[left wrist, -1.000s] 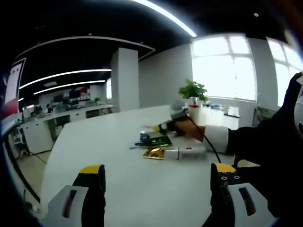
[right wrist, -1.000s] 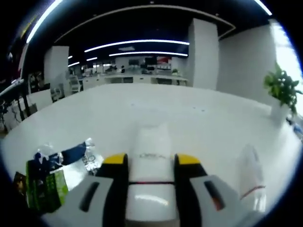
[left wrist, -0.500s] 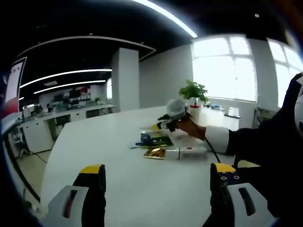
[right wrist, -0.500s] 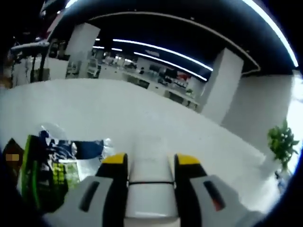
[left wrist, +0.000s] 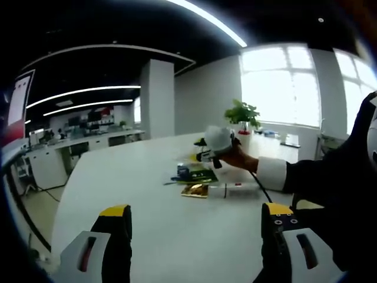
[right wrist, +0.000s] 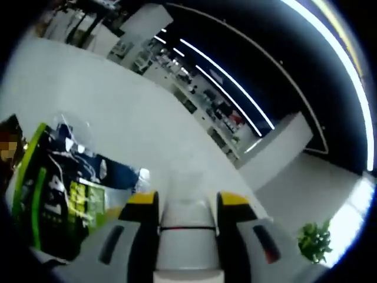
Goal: Arrange the skincare products in the storage area until every visible bottle or jar stands upright without overlapping.
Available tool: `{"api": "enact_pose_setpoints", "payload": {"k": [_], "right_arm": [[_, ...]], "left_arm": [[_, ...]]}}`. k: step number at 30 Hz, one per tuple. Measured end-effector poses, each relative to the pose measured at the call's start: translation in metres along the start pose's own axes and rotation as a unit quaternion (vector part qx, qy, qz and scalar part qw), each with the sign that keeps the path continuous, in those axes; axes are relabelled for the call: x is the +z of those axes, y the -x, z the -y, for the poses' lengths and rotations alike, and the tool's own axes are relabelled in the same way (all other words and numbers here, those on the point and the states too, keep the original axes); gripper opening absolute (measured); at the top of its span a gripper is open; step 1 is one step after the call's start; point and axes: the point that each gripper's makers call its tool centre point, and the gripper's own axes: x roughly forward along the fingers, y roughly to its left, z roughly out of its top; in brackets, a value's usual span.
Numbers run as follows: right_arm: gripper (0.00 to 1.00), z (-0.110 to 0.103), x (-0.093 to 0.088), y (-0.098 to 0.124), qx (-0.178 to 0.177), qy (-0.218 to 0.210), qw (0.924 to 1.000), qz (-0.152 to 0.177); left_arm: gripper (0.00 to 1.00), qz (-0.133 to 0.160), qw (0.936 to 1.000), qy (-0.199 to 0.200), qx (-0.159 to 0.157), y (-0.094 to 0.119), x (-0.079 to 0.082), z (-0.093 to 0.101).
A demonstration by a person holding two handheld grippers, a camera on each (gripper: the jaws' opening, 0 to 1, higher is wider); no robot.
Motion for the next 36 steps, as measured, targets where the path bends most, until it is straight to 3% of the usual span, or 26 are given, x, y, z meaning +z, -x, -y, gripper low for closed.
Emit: {"api": "enact_pose_setpoints", "payload": {"k": [6, 18, 36], "right_arm": [[0.37, -0.002, 0.004, 0.003, -0.007, 0.038, 0.9992, -0.004], [0.37, -0.004, 0.01, 0.005, -0.008, 0.075, 0.9971, -0.001], [0.37, -0.012, 0.019, 0.003, -0.013, 0.204, 0.9789, 0.002]], "left_arm": [[0.92, 0.003, 1.0, 0.0, 0.001, 0.003, 0.001, 0.0], [0.92, 0.004, 1.0, 0.0, 0.004, 0.005, 0.001, -0.002], [0.92, -0.002, 1.0, -0.001, 0.007, 0.002, -0.001, -0.004]]}}
